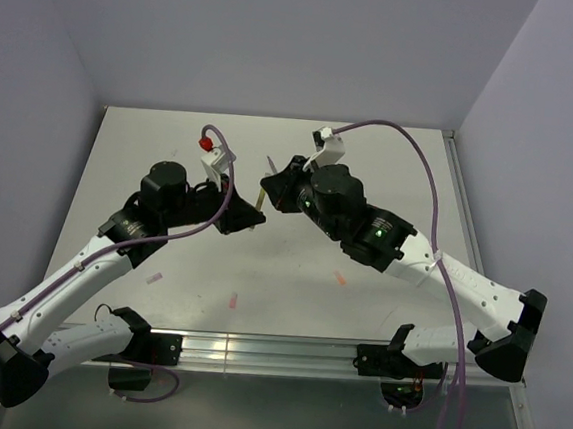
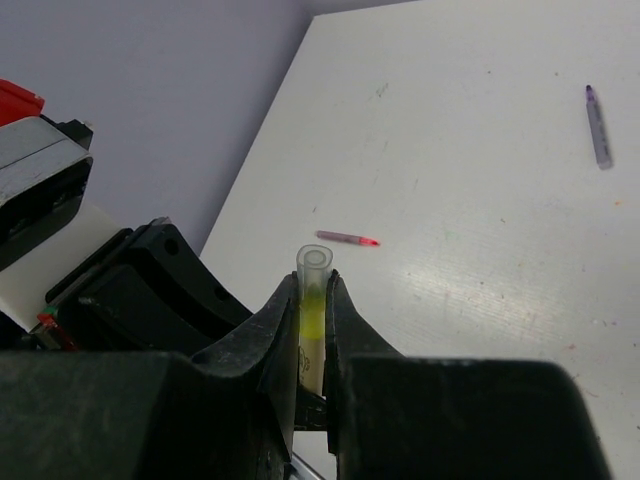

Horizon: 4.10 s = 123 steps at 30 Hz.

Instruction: Insert the pens into the pen caps

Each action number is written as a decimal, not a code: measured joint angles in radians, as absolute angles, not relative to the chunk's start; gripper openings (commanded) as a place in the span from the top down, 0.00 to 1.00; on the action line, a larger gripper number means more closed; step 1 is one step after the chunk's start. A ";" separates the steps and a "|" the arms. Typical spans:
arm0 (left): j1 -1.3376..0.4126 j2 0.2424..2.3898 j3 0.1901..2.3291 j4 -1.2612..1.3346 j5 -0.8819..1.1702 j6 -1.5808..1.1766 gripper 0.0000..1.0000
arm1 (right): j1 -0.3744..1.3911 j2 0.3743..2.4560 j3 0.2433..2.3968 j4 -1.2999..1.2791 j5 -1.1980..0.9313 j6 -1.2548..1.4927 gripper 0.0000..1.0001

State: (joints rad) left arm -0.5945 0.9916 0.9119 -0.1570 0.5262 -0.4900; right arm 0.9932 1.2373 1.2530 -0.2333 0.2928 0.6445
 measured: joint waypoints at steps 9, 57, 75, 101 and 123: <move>-0.597 0.992 0.910 -0.058 0.552 -0.486 1.00 | 0.986 1.280 1.426 -0.421 0.294 0.649 0.67; -0.619 1.040 0.914 0.064 0.562 -0.486 0.99 | 0.862 1.403 1.668 -0.559 0.145 0.587 0.51; -0.619 1.040 0.914 0.059 0.559 -0.486 1.00 | 0.888 1.409 1.630 -0.558 0.194 0.598 1.00; -0.634 1.045 0.971 -0.210 0.507 -0.431 1.00 | 1.003 1.348 1.393 -0.352 0.366 0.628 1.00; -0.645 1.065 1.043 -0.376 0.423 -0.374 1.00 | 1.018 1.327 1.272 -0.199 0.382 0.670 1.00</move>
State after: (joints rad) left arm -0.6453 1.0653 1.0431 -0.3756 0.4229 -0.3740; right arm 1.0176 1.3270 1.2716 -0.1986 0.3817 0.6701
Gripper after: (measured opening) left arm 0.091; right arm 0.211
